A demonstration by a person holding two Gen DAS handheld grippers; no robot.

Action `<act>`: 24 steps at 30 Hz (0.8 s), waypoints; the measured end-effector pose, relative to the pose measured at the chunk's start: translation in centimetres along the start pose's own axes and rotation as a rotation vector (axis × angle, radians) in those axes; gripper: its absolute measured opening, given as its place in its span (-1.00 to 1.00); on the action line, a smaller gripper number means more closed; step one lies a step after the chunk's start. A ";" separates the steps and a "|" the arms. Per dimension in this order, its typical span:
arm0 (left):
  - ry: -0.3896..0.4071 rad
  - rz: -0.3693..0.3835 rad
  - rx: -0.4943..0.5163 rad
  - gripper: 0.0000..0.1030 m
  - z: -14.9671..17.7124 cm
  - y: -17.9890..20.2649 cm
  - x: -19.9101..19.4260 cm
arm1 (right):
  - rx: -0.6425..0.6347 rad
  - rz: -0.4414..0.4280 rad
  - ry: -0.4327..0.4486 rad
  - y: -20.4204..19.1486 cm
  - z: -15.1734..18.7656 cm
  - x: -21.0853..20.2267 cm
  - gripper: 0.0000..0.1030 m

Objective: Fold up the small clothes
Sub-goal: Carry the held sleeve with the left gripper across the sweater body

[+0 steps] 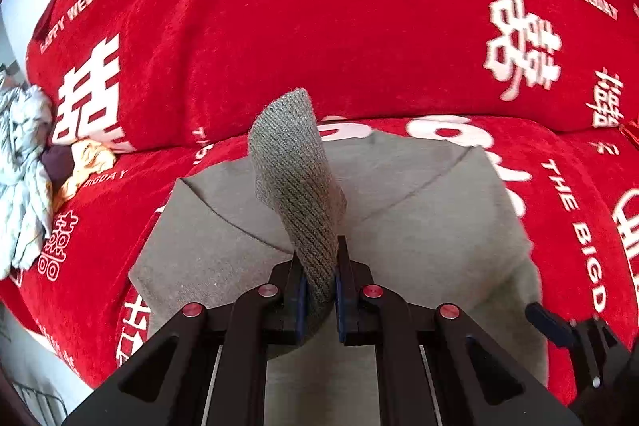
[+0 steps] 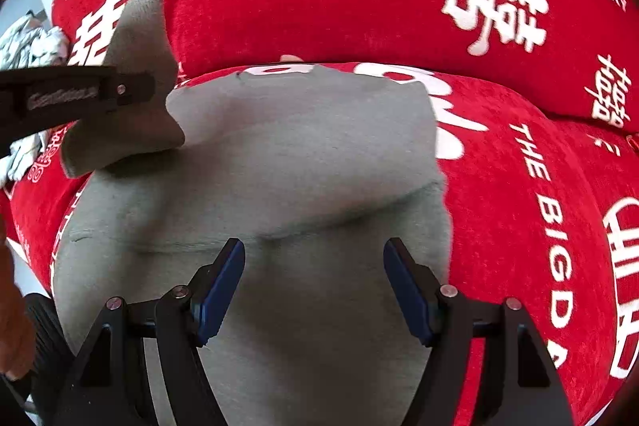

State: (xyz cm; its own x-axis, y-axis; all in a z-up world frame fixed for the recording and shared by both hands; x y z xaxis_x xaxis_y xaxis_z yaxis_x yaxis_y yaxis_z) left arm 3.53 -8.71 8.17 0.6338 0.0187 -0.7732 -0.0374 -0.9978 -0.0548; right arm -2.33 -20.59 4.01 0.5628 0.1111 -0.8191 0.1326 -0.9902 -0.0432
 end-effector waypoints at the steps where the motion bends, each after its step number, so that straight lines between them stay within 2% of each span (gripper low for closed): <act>1: 0.003 0.004 0.013 -0.77 0.3 0.5 -0.4 | 0.007 0.001 0.003 0.4 0.1 -0.1 0.46; 5: 0.012 0.014 0.060 -0.77 1.6 2.0 -1.4 | 0.021 0.001 0.010 1.3 0.4 -0.4 0.46; 12: -0.004 0.037 0.084 -0.77 3.1 3.6 -1.8 | 0.037 0.005 0.013 2.0 0.7 -0.6 0.46; 19: 0.009 0.074 0.124 -0.77 3.3 6.1 -2.6 | 0.065 0.016 0.024 3.1 0.9 -1.3 0.45; 24: -0.022 0.095 0.126 -0.77 3.6 7.0 -1.4 | 0.078 0.035 0.026 4.0 1.5 -1.6 0.45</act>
State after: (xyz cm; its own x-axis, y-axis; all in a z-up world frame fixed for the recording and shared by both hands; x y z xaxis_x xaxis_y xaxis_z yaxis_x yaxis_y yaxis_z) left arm -0.40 -15.48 6.62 0.6055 -0.0728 -0.7925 -0.1942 -0.9792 -0.0584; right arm -3.88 -24.87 4.32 0.5872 0.0779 -0.8057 0.0490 -0.9970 -0.0606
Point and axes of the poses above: each gripper's, at about its wrist camera, not at the fingertips, and x roughly the way its jaws point, y to its right, z to its underside, the point moved 3 cm from there along x, roughly the way its jaws point, and after that the axes turned 7 degrees about -x, right-handed, at the moved point
